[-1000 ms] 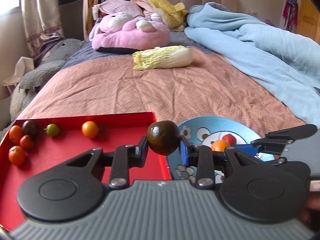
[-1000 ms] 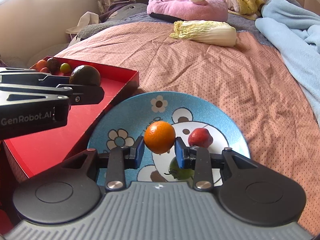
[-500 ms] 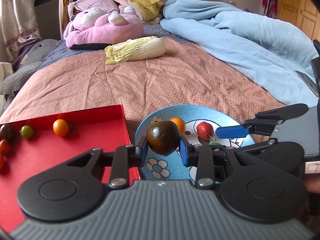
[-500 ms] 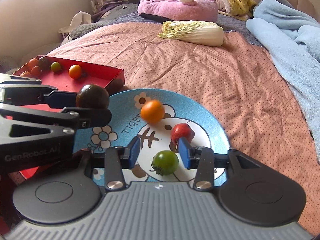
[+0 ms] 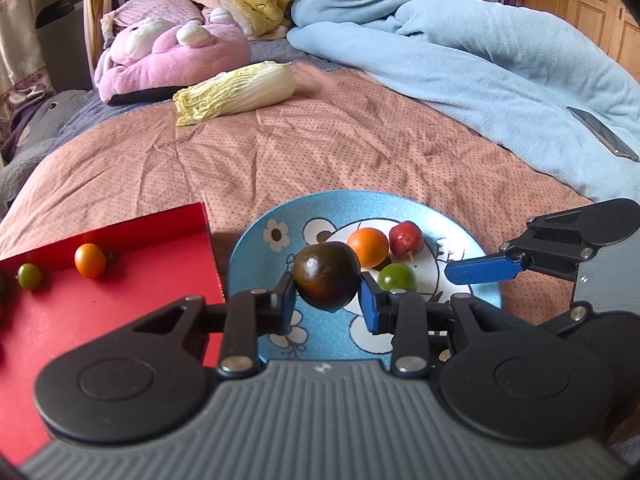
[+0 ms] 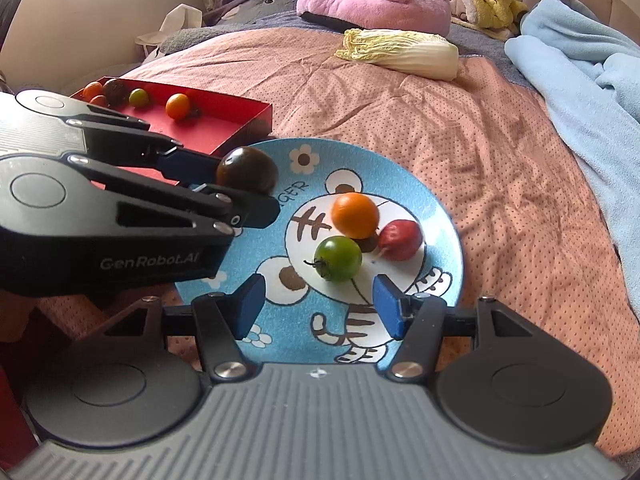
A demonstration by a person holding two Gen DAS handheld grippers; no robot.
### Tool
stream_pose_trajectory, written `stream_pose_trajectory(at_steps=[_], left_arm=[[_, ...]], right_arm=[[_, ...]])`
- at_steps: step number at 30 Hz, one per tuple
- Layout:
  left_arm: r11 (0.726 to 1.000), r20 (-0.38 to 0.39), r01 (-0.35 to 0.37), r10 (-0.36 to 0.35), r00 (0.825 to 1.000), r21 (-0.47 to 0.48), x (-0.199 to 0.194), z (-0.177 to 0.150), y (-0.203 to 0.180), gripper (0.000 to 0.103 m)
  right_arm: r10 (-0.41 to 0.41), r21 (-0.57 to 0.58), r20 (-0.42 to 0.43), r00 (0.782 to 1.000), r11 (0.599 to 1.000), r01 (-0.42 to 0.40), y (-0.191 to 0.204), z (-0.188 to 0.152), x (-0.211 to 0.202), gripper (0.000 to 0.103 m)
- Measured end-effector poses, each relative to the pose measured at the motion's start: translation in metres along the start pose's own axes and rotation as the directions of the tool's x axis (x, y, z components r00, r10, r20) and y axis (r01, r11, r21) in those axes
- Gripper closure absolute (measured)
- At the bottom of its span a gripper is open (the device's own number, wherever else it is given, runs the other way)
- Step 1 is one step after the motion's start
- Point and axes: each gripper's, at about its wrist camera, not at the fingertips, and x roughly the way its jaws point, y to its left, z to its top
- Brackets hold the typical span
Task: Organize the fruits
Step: 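Lower the dark brown tomato onto the blue plate and open the left gripper, then lift both grippers away from the blue plate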
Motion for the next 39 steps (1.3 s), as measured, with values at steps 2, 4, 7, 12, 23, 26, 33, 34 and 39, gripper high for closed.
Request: stream_pose_trajectory(at_steps=[2,4,7,12,23,26,33,34,39], left_arm=[[1.000,0.009,0.015,-0.015,1.000,0.008,-0.002,0.000,-0.002,0.065],[1.000,0.018,0.017,-0.017,1.000,0.022,-0.004,0.000,-0.005,0.065],[0.999,0.029,0.026,-0.027,0.999,0.030,-0.007,0.000,-0.007,0.063],[0.999,0.087,0.034,-0.035,0.996,0.018,-0.019,0.000,-0.006,0.031],[1.000,0.116,-0.005,0.003,0.993,0.017,-0.035,0.000,0.004,0.031],[0.999,0.123,-0.045,0.048,0.991,-0.021,-0.040,0.001,0.015,0.031],[0.973,0.116,-0.202,0.214,0.970,-0.108,-0.048,0.004,0.046,0.031],[0.967,0.114,-0.227,0.241,0.964,-0.118,-0.049,0.004,0.051,0.031],[0.931,0.091,-0.326,0.343,0.935,-0.161,-0.053,0.002,0.073,0.031]], right_arm=[[0.002,-0.003,-0.001,1.000,1.000,-0.002,0.001,0.000,-0.001,0.037],[0.003,-0.004,-0.002,1.000,1.000,-0.003,0.001,0.000,-0.002,0.037],[0.002,-0.001,-0.002,1.000,1.000,-0.002,0.000,0.001,-0.003,0.034],[-0.002,0.002,-0.001,1.000,1.000,0.002,0.000,0.003,-0.007,0.030],[-0.022,0.007,-0.010,1.000,1.000,0.022,0.002,0.010,-0.013,0.027],[-0.014,0.006,-0.004,1.000,1.000,0.014,0.007,0.016,-0.013,0.027],[0.012,-0.021,0.012,1.000,1.000,-0.012,0.025,0.035,-0.010,0.027],[0.017,-0.024,0.016,1.000,1.000,-0.017,0.028,0.038,-0.009,0.027],[0.058,-0.034,0.040,0.997,0.998,-0.057,0.043,0.054,-0.003,0.027]])
